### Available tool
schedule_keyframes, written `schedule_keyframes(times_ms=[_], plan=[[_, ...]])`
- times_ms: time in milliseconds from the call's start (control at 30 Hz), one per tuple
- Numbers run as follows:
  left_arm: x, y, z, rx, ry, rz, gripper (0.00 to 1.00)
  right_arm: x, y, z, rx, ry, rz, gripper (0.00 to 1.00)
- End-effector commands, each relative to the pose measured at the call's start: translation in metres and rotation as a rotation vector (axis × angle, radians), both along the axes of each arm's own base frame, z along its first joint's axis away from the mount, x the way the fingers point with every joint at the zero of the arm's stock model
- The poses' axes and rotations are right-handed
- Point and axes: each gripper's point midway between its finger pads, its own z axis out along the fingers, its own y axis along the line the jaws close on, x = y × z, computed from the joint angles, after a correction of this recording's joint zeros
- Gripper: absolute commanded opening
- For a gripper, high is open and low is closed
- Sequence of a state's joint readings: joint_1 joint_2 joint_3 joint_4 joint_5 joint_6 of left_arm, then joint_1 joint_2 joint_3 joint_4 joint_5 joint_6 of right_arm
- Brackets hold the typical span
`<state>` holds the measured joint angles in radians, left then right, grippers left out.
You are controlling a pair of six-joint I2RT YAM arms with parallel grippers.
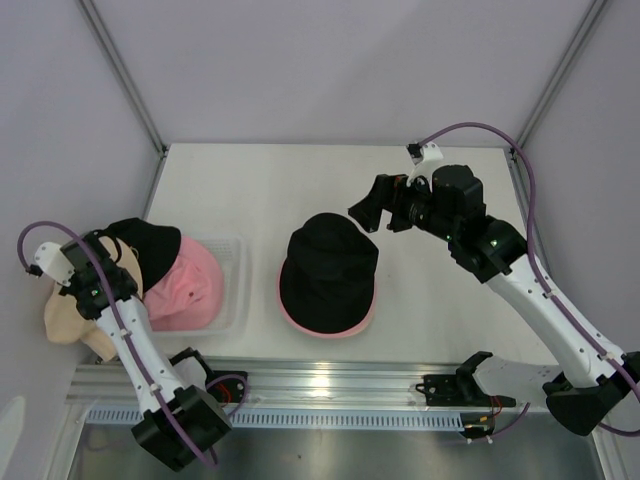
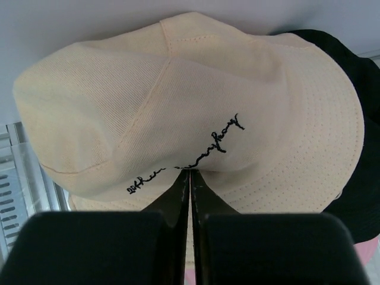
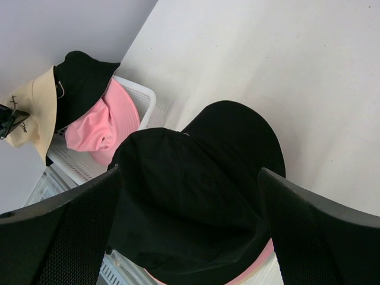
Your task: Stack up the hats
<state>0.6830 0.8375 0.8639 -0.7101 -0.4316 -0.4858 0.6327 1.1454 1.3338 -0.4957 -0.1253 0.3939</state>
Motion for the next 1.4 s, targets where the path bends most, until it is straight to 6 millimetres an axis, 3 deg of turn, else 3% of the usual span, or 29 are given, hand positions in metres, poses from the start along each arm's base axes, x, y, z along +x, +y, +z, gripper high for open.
schedule_keyframes(times_ms=[0,200,233,267,300,367,533,700,733,833,867,1033,1133,1300,1367], plan=[[0.004,0.008,0.019,0.063,-0.054,-0.005,0.01,0.004,0.003,0.026,0.059,-0.050,-0.003,1.00],[0.005,-0.004,0.031,0.049,-0.105,-0.047,0.01,0.005,0.002,0.027,0.051,-0.059,-0.007,0.99],[0.005,-0.007,0.032,0.038,-0.118,-0.046,0.12,0.006,0.003,0.027,0.050,-0.058,-0.005,1.00],[0.005,-0.009,0.039,0.041,-0.130,-0.048,0.29,0.006,0.004,0.027,0.049,-0.057,-0.002,1.00],[0.002,-0.012,0.044,0.041,-0.138,-0.048,0.57,0.006,0.005,0.026,0.047,-0.055,0.008,0.99],[-0.003,-0.017,0.053,0.046,-0.157,-0.042,0.86,0.006,0.007,0.025,0.042,-0.054,0.018,1.00],[-0.035,-0.020,0.080,0.113,-0.155,0.049,0.94,0.007,0.008,0.025,0.029,-0.062,0.034,0.99],[-0.058,-0.004,0.078,0.193,0.008,0.120,0.96,0.007,0.012,0.025,0.021,-0.065,0.059,1.00],[-0.051,0.001,0.079,0.206,0.007,0.103,0.98,0.007,0.013,0.025,0.022,-0.064,0.063,1.00],[-0.019,0.004,0.046,0.090,0.085,-0.027,0.99,0.007,0.017,0.029,0.029,-0.061,0.082,1.00],[-0.016,0.006,0.045,0.072,0.101,-0.037,0.99,0.007,0.017,0.029,0.027,-0.059,0.085,0.99],[-0.017,0.016,0.022,0.050,0.197,-0.021,0.93,0.010,0.017,0.036,0.027,-0.070,0.087,1.00],[-0.018,0.020,0.024,0.085,0.189,-0.014,0.88,0.012,0.021,0.036,0.026,-0.052,0.101,0.99],[-0.016,0.025,0.014,0.079,0.235,-0.033,0.61,0.017,0.029,0.032,0.021,-0.024,0.118,1.00],[-0.014,0.026,0.010,0.081,0.234,-0.041,0.41,0.020,0.029,0.032,0.018,-0.023,0.111,0.99]])
